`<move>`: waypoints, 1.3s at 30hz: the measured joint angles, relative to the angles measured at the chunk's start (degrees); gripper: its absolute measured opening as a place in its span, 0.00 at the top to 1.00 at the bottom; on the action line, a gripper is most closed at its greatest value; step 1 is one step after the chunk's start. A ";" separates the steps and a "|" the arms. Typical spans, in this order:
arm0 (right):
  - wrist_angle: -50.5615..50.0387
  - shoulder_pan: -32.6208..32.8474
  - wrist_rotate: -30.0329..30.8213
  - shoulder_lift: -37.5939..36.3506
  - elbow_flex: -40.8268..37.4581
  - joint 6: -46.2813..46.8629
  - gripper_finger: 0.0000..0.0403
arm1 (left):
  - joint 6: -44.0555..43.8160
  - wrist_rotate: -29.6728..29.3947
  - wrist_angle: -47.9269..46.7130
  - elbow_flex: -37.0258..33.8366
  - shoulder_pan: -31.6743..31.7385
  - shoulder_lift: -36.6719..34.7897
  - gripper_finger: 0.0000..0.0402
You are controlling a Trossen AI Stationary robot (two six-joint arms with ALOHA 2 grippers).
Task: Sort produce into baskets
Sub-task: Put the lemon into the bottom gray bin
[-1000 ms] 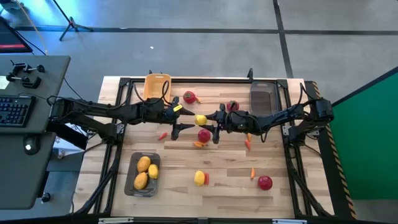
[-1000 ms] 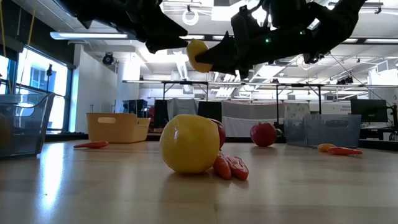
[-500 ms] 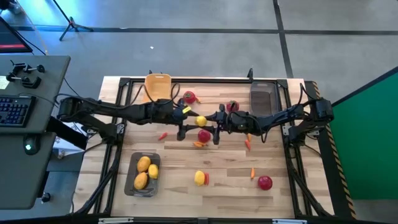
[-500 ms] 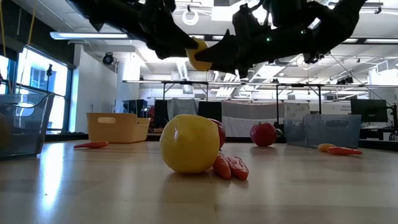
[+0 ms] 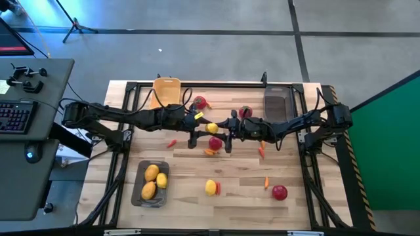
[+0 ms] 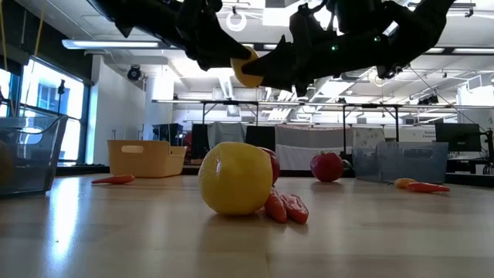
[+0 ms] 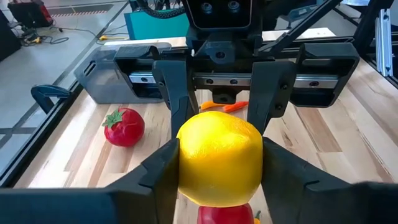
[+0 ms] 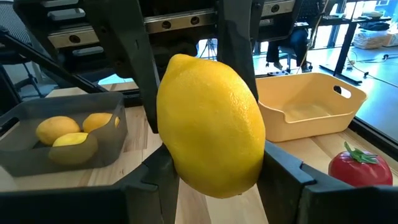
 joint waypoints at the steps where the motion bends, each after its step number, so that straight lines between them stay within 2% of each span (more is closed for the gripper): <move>1: 0.02 0.00 0.04 0.00 0.00 -0.06 0.61 | 0.42 0.00 0.04 0.00 0.00 0.00 0.63; 11: -0.56 -0.07 -0.15 0.04 0.09 0.69 0.41 | 1.28 1.39 -2.05 0.13 0.15 -3.61 0.65; 15: -0.55 -0.05 -0.47 0.04 0.09 0.66 0.40 | 1.25 3.23 -6.66 0.13 0.05 -7.68 0.65; 20: -1.78 -0.04 -0.55 0.04 0.07 0.59 0.39 | 0.09 3.99 -17.40 0.13 -1.47 -13.32 0.65; 27: -2.69 -0.04 -1.92 0.04 0.04 0.52 0.39 | -6.12 4.02 -32.56 0.13 -8.68 -18.67 0.65; 32: -2.68 -0.04 -2.48 0.04 0.04 0.50 0.39 | -14.02 4.02 -40.69 0.13 -15.31 -19.99 0.65; 39: -3.24 -0.04 -2.82 0.04 0.02 0.48 0.39 | -25.90 7.10 -44.36 0.11 -24.10 -18.71 0.65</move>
